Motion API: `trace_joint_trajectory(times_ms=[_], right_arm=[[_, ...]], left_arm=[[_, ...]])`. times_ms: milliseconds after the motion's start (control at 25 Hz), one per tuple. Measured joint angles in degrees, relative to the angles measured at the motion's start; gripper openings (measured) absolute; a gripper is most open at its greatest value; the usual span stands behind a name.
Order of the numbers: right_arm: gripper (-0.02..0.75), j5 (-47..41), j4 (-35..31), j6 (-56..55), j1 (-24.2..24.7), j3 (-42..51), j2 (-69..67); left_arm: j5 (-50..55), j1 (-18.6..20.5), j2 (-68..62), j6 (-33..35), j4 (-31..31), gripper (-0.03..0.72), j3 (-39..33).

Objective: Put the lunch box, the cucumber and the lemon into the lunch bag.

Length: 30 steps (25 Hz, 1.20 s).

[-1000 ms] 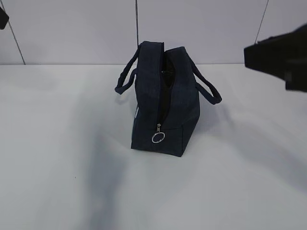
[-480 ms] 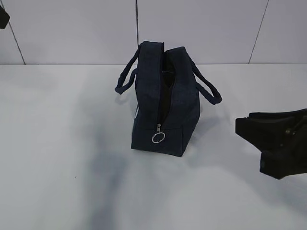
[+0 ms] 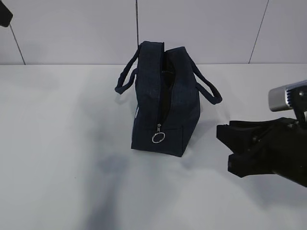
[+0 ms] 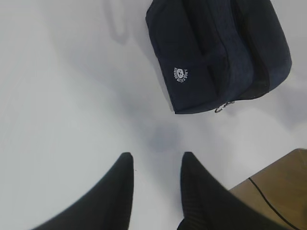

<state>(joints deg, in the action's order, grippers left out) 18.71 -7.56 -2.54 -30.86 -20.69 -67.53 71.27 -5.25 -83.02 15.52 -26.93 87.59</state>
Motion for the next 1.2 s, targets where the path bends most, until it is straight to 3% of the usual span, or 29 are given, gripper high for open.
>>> trace_joint_trajectory(times_ms=[120, 280, 400, 720, 1200], right_arm=[[0.228, 4.90, 4.64, -5.38, 0.00, 0.00, -3.91], [0.228, 15.32, 16.37, -12.08, 0.00, 0.00, -9.69], [0.228, 22.51, 19.90, -12.88, 0.00, 0.00, -14.74], [0.228, 43.81, 20.70, -13.33, 0.00, -0.11, -32.92], [0.228, 46.63, 18.06, -12.08, 0.00, -3.26, -39.73]], left_arm=[[0.00, 0.00, 0.00, 0.00, -0.11, 0.239, 0.00], [0.00, 0.00, 0.00, 0.00, -0.11, 0.239, 0.00], [0.00, 0.00, 0.00, -0.09, -0.11, 0.239, 0.00], [0.00, 0.00, 0.00, -0.09, -0.11, 0.239, 0.00], [0.00, 0.00, 0.00, -0.09, -0.11, 0.239, 0.00]])
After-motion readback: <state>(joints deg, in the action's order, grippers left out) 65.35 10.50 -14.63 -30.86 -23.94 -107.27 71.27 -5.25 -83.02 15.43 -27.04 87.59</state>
